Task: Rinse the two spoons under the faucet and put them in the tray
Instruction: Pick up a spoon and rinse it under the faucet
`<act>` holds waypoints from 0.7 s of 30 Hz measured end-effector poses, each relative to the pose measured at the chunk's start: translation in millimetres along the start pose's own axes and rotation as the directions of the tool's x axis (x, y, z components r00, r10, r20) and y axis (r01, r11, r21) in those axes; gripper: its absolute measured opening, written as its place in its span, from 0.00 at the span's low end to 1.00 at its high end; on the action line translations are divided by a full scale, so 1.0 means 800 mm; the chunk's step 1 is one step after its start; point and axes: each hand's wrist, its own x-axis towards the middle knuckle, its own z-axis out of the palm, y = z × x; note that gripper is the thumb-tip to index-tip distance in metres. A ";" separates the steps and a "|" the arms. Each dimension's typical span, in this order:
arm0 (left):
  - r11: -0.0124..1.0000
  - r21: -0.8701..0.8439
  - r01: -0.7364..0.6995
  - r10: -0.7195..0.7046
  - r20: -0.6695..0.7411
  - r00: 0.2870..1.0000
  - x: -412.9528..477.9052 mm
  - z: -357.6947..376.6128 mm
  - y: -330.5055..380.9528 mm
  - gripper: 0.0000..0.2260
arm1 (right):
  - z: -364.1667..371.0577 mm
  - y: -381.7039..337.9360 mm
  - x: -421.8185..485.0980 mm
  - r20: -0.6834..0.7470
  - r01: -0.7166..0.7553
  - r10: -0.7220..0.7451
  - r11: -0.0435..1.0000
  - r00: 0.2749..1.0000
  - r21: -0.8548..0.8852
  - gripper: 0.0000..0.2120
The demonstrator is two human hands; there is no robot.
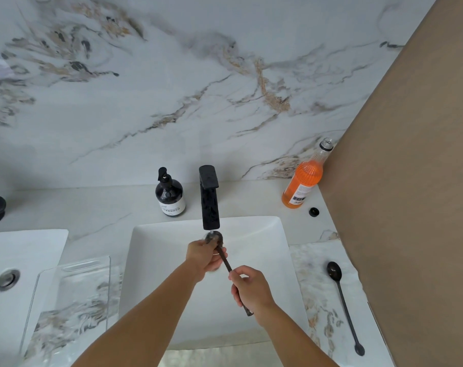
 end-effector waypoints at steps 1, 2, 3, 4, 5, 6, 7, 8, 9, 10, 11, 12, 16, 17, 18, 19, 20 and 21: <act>1.000 -0.014 0.000 0.000 0.026 1.000 -0.001 0.000 0.002 0.08 | -0.001 0.000 0.000 -0.005 0.007 -0.007 1.000 1.000 -0.004 0.09; 0.999 -0.034 0.008 -0.006 0.069 0.998 -0.001 0.001 0.005 0.08 | -0.003 -0.001 0.000 -0.010 0.011 -0.011 1.000 1.000 -0.010 0.09; 0.997 -0.071 0.027 -0.019 0.122 0.992 -0.003 0.001 0.009 0.08 | -0.004 -0.001 0.001 -0.016 0.015 -0.015 1.000 1.000 -0.019 0.09; 0.991 -0.122 0.053 -0.031 0.174 0.984 -0.004 0.000 0.013 0.09 | -0.005 -0.002 0.001 -0.023 0.018 -0.018 0.999 1.000 -0.030 0.09; 0.981 -0.177 0.075 -0.035 0.218 0.975 -0.005 0.000 0.017 0.10 | -0.007 -0.003 0.002 -0.026 0.021 -0.022 0.999 0.999 -0.040 0.09; 0.971 -0.222 0.085 -0.029 0.243 0.970 -0.005 0.001 0.020 0.09 | -0.007 -0.004 0.003 -0.024 0.025 -0.026 0.999 0.999 -0.043 0.09; 0.967 -0.244 0.080 -0.018 0.246 0.969 -0.004 0.001 0.022 0.08 | -0.007 -0.005 0.004 -0.019 0.029 -0.029 0.999 0.999 -0.040 0.09; 0.968 -0.242 0.066 -0.008 0.231 0.973 -0.004 0.002 0.023 0.06 | -0.007 -0.007 0.006 -0.014 0.033 -0.034 0.999 0.999 -0.035 0.09; 0.975 -0.219 0.042 0.003 0.203 0.979 -0.004 0.003 0.023 0.05 | -0.007 -0.008 0.007 -0.009 0.037 -0.038 0.999 0.999 -0.031 0.08; 0.987 -0.158 0.005 0.021 0.160 0.987 -0.003 0.003 0.022 0.06 | -0.006 -0.008 0.009 -0.008 0.037 -0.038 0.999 0.999 -0.028 0.08; 0.997 -0.061 -0.040 0.046 0.110 0.993 0.000 0.003 0.021 0.07 | -0.006 -0.008 0.010 -0.013 0.034 -0.034 0.999 0.999 -0.029 0.08; 0.996 0.042 -0.078 0.074 0.078 0.994 0.003 0.002 0.020 0.09 | -0.007 -0.007 0.012 -0.020 0.029 -0.030 0.999 0.999 -0.039 0.08; 0.995 0.092 -0.043 0.026 0.181 0.983 0.010 -0.009 0.026 0.08 | -0.016 -0.003 0.022 -0.031 0.056 -0.061 0.986 0.998 -0.160 0.08; 0.998 0.059 -0.003 -0.011 0.238 0.971 0.010 -0.014 0.029 0.07 | -0.019 -0.002 0.025 -0.034 0.081 -0.090 0.973 0.995 -0.217 0.08; 0.999 0.040 0.030 -0.040 0.287 0.957 0.009 -0.018 0.033 0.08 | -0.023 -0.002 0.027 -0.037 0.107 -0.121 0.957 0.992 -0.271 0.08; 0.998 0.028 0.051 -0.057 0.320 0.946 0.008 -0.020 0.036 0.10 | -0.028 -0.002 0.030 -0.040 0.131 -0.151 0.938 0.988 -0.320 0.08; 0.998 0.012 0.061 -0.062 0.335 0.940 0.007 -0.020 0.038 0.13 | -0.033 -0.004 0.033 -0.041 0.151 -0.177 0.920 0.983 -0.361 0.08; 0.997 -0.029 0.068 -0.055 0.339 0.939 0.007 -0.019 0.039 0.14 | -0.039 -0.006 0.035 -0.043 0.170 -0.203 0.902 0.978 -0.397 0.07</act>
